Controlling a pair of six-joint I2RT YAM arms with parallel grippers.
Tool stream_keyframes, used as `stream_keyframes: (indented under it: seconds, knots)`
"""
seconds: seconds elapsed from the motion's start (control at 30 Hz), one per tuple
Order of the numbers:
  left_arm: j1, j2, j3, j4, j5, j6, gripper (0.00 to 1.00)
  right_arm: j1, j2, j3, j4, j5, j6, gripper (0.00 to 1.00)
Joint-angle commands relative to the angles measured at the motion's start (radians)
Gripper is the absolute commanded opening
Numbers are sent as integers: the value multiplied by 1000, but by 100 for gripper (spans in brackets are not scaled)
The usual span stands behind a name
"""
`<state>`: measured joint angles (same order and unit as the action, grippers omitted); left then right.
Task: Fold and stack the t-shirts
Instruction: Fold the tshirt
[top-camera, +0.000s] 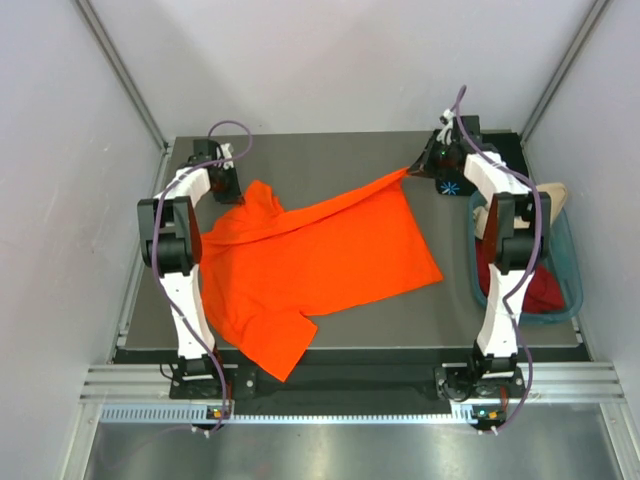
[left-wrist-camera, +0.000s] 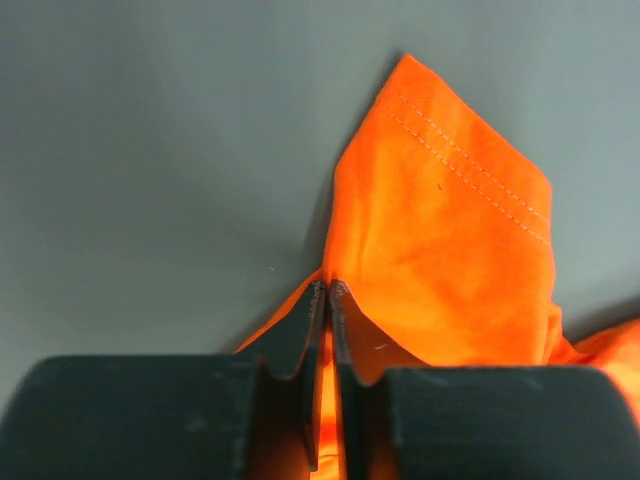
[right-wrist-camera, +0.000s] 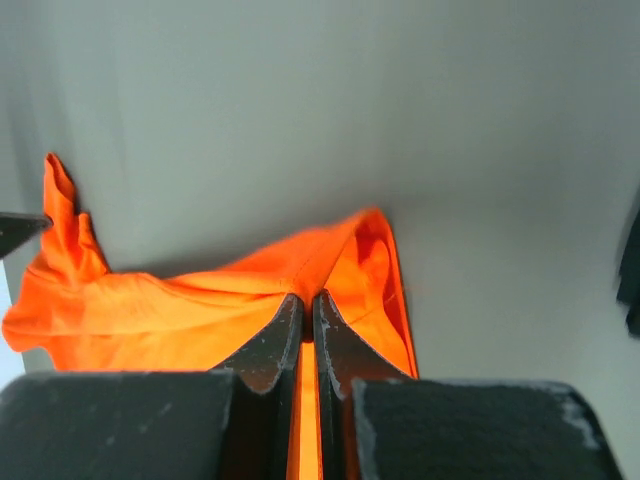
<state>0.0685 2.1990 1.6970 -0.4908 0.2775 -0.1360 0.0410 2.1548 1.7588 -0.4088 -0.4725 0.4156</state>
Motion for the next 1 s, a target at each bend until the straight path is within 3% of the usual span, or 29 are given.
stream_keyframes:
  seconds: [0.0, 0.03, 0.23, 0.5, 0.97]
  knots:
    - [2, -5, 67, 12, -46, 21, 6, -9, 45, 106, 45, -3, 18, 0]
    - [2, -8, 91, 18, -67, 19, 0, -7, 57, 129, 39, -5, 28, 0]
    - [2, -62, 171, 78, -152, -28, 0, -6, 157, 297, 24, -15, 69, 0]
    - [2, -128, 194, 207, -104, -54, 0, -7, 224, 315, 79, -49, 114, 0]
    - [2, -225, 156, 179, -196, -22, 0, -6, 321, 430, 202, -126, 235, 0]
